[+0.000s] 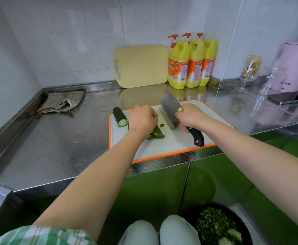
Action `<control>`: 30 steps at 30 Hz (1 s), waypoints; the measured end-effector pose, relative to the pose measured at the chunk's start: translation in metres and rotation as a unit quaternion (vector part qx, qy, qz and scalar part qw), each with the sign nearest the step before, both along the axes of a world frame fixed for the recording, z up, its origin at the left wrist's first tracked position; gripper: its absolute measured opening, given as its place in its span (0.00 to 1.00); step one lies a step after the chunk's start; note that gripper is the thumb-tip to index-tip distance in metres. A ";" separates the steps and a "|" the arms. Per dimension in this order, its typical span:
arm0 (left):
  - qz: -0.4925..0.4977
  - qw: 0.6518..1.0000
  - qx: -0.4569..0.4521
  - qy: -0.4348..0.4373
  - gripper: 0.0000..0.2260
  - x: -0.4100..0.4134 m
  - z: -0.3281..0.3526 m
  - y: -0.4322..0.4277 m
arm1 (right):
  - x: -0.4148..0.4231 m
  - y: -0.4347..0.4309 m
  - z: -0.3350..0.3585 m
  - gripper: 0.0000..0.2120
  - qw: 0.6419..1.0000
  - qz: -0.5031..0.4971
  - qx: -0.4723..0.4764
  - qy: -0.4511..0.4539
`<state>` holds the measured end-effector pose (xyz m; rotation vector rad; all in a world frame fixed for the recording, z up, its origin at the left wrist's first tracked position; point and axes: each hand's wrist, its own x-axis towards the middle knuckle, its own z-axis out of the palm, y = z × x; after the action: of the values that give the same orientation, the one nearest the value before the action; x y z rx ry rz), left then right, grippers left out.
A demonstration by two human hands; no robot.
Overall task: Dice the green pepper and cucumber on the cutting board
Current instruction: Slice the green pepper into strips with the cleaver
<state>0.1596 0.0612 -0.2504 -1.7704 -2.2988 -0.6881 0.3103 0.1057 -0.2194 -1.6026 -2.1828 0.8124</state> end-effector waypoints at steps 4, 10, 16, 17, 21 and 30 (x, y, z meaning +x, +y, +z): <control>0.028 1.000 0.001 -0.004 0.11 -0.006 0.001 -0.010 | -0.008 -0.012 0.002 0.15 0.999 0.030 -0.016 -0.026; 0.049 0.995 -0.087 0.008 0.18 -0.011 -0.001 -0.022 | -0.003 -0.011 -0.003 0.13 0.998 0.028 -0.027 -0.052; 0.052 0.990 -0.127 0.023 0.19 -0.003 -0.002 -0.023 | 0.026 -0.003 -0.002 0.16 0.998 -0.037 0.002 -0.060; 0.057 0.990 -0.130 0.029 0.19 -0.002 -0.003 -0.023 | 0.026 -0.002 -0.003 0.16 0.998 -0.034 0.004 -0.048; 0.074 0.989 -0.123 0.027 0.19 0.000 -0.005 -0.019 | 0.014 -0.006 -0.005 0.16 0.999 0.028 -0.013 0.009; 0.075 0.992 -0.103 0.007 0.16 -0.001 -0.008 -0.016 | 0.023 0.001 -0.008 0.18 0.998 0.002 -0.034 -0.047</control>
<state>0.1588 0.0452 -0.2588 -1.6519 -2.5395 -0.4261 0.3334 0.1064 -0.2274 -1.7022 -2.2464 0.8352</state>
